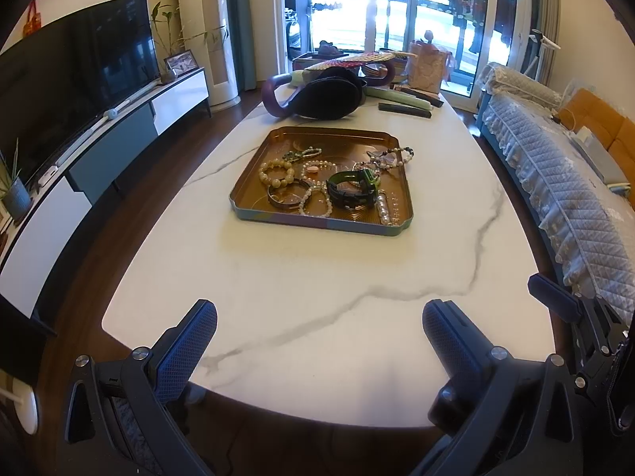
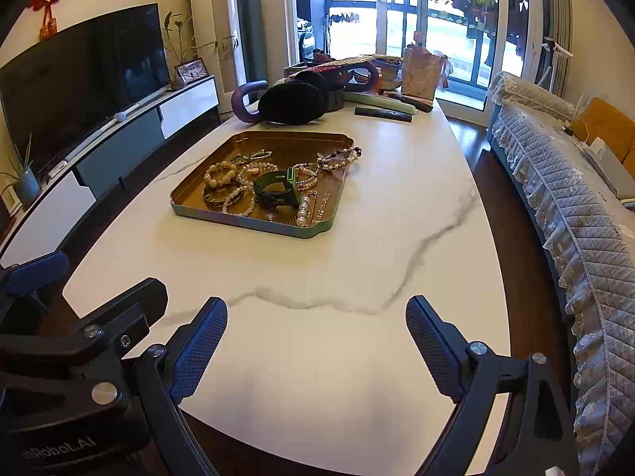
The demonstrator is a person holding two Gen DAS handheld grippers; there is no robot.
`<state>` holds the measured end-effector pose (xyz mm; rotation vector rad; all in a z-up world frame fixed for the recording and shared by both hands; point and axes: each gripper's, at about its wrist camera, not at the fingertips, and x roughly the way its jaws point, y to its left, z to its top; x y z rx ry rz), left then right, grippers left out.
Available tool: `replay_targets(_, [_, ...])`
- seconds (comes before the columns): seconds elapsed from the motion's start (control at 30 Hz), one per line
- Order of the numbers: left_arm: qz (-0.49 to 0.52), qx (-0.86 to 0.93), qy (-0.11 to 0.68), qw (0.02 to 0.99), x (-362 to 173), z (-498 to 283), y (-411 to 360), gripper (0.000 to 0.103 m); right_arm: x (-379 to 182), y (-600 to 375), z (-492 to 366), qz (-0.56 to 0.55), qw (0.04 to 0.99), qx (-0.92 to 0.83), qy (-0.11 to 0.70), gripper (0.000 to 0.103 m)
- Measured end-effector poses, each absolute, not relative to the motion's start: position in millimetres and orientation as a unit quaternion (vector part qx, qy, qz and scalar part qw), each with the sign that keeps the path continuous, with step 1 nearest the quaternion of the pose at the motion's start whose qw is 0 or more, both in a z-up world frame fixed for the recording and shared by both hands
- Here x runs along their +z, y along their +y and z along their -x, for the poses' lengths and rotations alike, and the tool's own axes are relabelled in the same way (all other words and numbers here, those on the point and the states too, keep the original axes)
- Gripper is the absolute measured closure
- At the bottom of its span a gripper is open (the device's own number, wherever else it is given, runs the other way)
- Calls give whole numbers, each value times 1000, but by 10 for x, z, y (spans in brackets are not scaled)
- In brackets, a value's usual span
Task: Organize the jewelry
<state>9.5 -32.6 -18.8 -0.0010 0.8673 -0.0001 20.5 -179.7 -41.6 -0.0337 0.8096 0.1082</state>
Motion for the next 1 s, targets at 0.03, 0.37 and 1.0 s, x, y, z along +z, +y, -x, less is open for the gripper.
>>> replay_targets(0.03, [0,1,420,908,-185,-95,-328,0,-410,-1794,-208,16,917,53,394,13])
replay_targets(0.37, [-1,-1,420,907,-188,-81,-339,0,-409,-1790,-203,18,917,53,394,13])
replay_targets(1.0, [0,0,421,907,-187,-67,-342,0,-410,-1789,-205,17,917,55,396,13])
